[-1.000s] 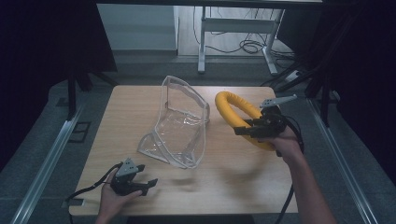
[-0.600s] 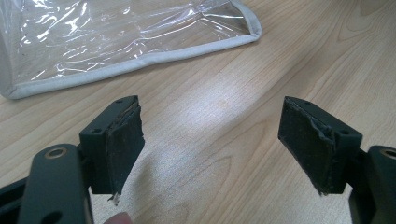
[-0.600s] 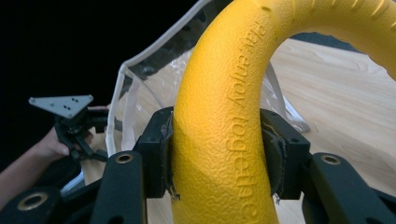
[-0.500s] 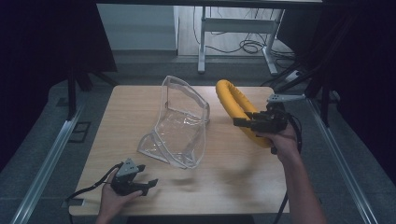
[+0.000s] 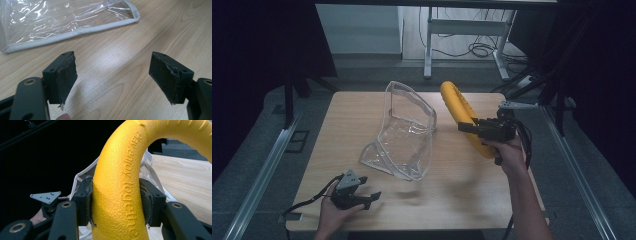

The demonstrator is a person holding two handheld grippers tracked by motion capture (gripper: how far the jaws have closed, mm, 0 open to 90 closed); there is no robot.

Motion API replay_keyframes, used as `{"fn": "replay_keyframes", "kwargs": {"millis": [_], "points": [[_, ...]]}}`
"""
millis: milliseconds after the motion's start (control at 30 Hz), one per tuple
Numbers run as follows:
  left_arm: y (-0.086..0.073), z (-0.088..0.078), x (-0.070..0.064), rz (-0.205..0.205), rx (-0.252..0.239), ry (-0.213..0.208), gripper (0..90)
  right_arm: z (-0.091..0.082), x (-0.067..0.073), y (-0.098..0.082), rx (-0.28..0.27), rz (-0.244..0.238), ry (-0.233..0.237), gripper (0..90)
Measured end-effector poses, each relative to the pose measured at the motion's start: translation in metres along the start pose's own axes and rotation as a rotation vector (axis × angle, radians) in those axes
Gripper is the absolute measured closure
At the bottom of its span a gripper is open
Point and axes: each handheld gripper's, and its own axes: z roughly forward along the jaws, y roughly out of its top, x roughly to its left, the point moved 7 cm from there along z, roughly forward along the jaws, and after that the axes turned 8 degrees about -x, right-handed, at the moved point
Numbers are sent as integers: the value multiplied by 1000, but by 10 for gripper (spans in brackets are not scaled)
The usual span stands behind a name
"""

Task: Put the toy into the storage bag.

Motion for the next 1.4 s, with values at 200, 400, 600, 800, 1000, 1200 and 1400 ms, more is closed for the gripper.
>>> {"fn": "replay_keyframes", "kwargs": {"millis": [200,400,600,800,1000,1200,1400], "points": [[0,0,0,1,-1,-2,220,1,3,2,-51,25,14,506],[0,1,0,2,1,-2,220,-1,8,6,-119,37,16,506],[0,0,0,1,-1,-1,220,0,16,10,-157,39,38,506],[0,1,0,1,0,0,220,-1,28,18,-195,24,55,506],[0,0,0,1,0,0,219,0,48,28,-211,-9,81,506],[0,0,0,0,0,-2,220,4,69,44,-215,-52,112,506],[1,-1,0,1,0,-1,219,12,85,56,-224,-83,134,506]]}}
